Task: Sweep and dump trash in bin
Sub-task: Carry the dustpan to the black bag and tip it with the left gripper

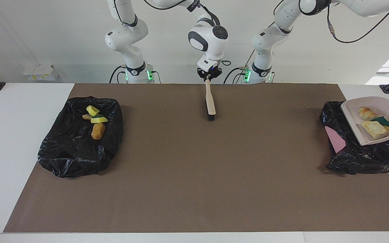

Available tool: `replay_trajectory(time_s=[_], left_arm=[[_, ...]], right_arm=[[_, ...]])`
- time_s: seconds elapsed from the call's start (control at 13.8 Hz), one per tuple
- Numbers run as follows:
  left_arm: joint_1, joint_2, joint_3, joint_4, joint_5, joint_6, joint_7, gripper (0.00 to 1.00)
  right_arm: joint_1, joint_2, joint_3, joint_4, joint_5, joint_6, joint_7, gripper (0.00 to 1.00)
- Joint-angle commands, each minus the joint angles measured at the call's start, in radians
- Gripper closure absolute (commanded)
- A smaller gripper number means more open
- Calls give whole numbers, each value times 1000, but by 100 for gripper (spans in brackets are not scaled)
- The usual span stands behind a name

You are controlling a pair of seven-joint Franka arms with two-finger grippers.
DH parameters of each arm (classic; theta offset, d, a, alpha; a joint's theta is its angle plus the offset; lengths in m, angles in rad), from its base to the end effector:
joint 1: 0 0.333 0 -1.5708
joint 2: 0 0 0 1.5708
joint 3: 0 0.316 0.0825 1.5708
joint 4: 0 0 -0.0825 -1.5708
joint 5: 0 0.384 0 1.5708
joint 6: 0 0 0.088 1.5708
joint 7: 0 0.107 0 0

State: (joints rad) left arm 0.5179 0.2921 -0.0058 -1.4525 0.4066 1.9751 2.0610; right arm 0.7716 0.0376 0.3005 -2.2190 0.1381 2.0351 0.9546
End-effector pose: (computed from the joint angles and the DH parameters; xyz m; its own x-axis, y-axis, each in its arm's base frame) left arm 0.5745 0.3525 0.5477 -0.0881 -0.8960 -0.4351 -0.9956 0.0937 0.0088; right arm 0.2356 0.4483 0.3440 0.9741 0.0289 -0.2244 0.0555 -0.9920 0.1132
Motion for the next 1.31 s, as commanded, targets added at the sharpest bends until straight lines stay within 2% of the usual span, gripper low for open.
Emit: replay_trajectory(time_s=[0.0,0.15,0.29,0.44,0.51,0.73,0.94,1.09,1.24], left_arm=[[-16,-22,0,-46,138,70,-131,100],[-42,-68,0,-129,261,123,-230,100],[-80,-131,0,-233,392,123,-393,100],[-105,-198,-2,-339,524,111,-503,100],[-114,-217,-2,-359,552,107,-528,100],[-114,-243,-2,-353,555,94,-516,100],[-121,-278,-11,-350,552,64,-498,100],[-166,-287,-13,-345,545,7,-501,100],[-183,-292,-13,-345,538,-15,-509,100]], right_arm=[[-29,-21,2,1,18,-39,-49,100],[-60,-19,0,-13,93,-10,-149,100],[-61,-24,0,-56,109,86,-178,100],[-63,-24,0,-56,109,93,-180,100],[-66,-22,0,-56,110,93,-172,98],[-87,-10,-1,-47,110,90,-168,65],[-94,1,-3,-25,107,86,-154,39],[-123,1,-6,8,107,91,-152,33],[-202,-2,-4,54,107,88,-161,26]])
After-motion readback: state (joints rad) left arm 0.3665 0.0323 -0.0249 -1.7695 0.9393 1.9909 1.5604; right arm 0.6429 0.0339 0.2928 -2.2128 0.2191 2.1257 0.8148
